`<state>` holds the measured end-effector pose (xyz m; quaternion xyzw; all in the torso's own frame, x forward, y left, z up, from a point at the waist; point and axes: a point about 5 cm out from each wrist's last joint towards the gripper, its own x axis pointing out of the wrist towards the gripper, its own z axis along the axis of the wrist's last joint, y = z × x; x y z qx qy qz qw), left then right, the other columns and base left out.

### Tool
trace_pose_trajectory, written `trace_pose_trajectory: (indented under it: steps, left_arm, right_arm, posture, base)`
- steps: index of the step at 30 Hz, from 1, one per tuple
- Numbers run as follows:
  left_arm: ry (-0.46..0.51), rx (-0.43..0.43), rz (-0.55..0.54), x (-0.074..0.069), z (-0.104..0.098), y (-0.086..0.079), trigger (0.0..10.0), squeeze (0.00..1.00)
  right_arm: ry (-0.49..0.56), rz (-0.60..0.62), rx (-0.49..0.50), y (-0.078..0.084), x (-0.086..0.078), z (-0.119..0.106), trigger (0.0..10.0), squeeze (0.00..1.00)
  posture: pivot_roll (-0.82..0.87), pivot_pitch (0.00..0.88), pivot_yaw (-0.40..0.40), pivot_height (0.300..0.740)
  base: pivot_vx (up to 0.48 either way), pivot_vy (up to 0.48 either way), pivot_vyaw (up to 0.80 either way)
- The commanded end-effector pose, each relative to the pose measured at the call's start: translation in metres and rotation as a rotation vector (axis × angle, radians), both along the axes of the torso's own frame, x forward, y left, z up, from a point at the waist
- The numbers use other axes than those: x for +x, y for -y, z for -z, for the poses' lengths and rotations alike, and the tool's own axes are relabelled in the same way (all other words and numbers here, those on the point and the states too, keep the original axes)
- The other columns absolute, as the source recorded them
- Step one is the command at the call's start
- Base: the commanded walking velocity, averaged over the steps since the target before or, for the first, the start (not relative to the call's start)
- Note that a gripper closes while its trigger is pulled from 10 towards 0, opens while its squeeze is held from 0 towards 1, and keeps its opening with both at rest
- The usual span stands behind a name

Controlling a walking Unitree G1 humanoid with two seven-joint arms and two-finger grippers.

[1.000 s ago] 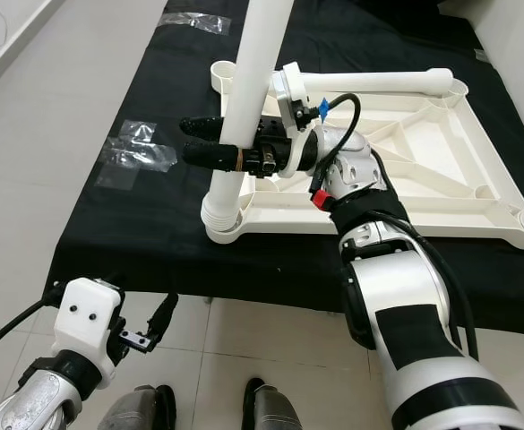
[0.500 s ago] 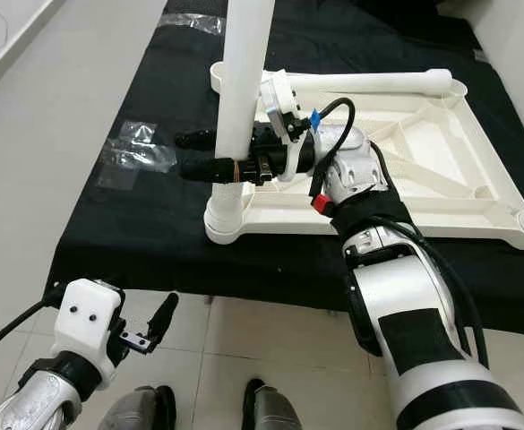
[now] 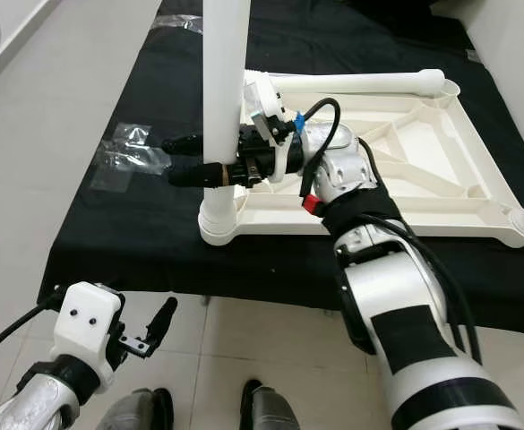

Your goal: Building children table

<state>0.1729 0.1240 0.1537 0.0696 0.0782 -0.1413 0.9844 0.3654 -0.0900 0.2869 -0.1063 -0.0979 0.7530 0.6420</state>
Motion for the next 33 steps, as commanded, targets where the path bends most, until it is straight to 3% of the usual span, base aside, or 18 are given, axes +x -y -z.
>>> trace_pose_trajectory:
  steps: [1,10,11,12,14,16,25,27,33]
  left_arm:
    - [-0.002,0.002,0.005,-0.004,0.0,0.001,10.0,0.0]
    - [0.008,-0.004,0.003,-0.002,-0.002,0.002,10.0,0.0]
    - [0.01,-0.005,0.005,-0.001,-0.002,0.003,10.0,0.0]
    - [0.01,-0.005,0.005,-0.001,-0.002,0.003,10.0,0.0]
    - [0.015,-0.008,0.009,0.001,-0.001,0.004,10.0,0.0]
    - [0.018,-0.01,0.009,0.002,-0.001,0.005,10.0,0.0]
    - [0.03,-0.012,0.007,0.006,-0.002,0.007,10.0,0.0]
    - [0.033,-0.013,0.006,0.008,-0.003,0.007,10.0,0.0]
    - [0.037,-0.016,0.003,0.01,-0.003,0.008,10.0,0.0]
  right_arm:
    - [-0.145,-0.01,-0.075,-0.009,-0.001,0.042,10.0,0.0]
    - [-0.148,0.139,-0.002,-0.009,0.001,0.053,10.0,0.0]
    - [-0.176,0.279,0.05,-0.007,0.009,0.053,10.0,0.0]
    - [-0.176,0.279,0.05,-0.007,0.009,0.053,10.0,0.0]
    - [-0.218,0.489,0.106,0.0,0.02,0.055,10.0,0.0]
    - [-0.189,0.591,0.131,0.005,0.023,0.058,10.0,0.0]
    - [-0.169,0.744,0.086,-0.003,0.021,0.069,10.0,0.0]
    - [-0.104,0.737,0.082,-0.009,0.017,0.067,10.0,0.0]
    - [-0.17,0.822,0.013,-0.022,0.019,0.075,10.0,0.0]
  posture:
    - [0.2,0.255,-0.105,0.74]
    - [0.19,0.253,-0.099,0.74]
    - [0.17,0.242,-0.095,0.74]
    - [0.17,0.242,-0.095,0.74]
    - [0.17,0.239,-0.097,0.74]
    - [0.17,0.234,-0.097,0.74]
    - [0.16,0.239,-0.096,0.74]
    - [0.15,0.24,-0.095,0.74]
    - [0.14,0.241,-0.1,0.74]
  base:
    - [0.0,0.0,0.0]
    - [0.0,0.0,0.0]
    - [0.0,0.0,0.0]
    - [0.0,0.0,0.0]
    - [0.0,0.0,0.0]
    - [0.0,0.0,0.0]
    - [0.0,0.0,0.0]
    - [0.0,0.0,0.0]
    - [0.0,0.0,0.0]
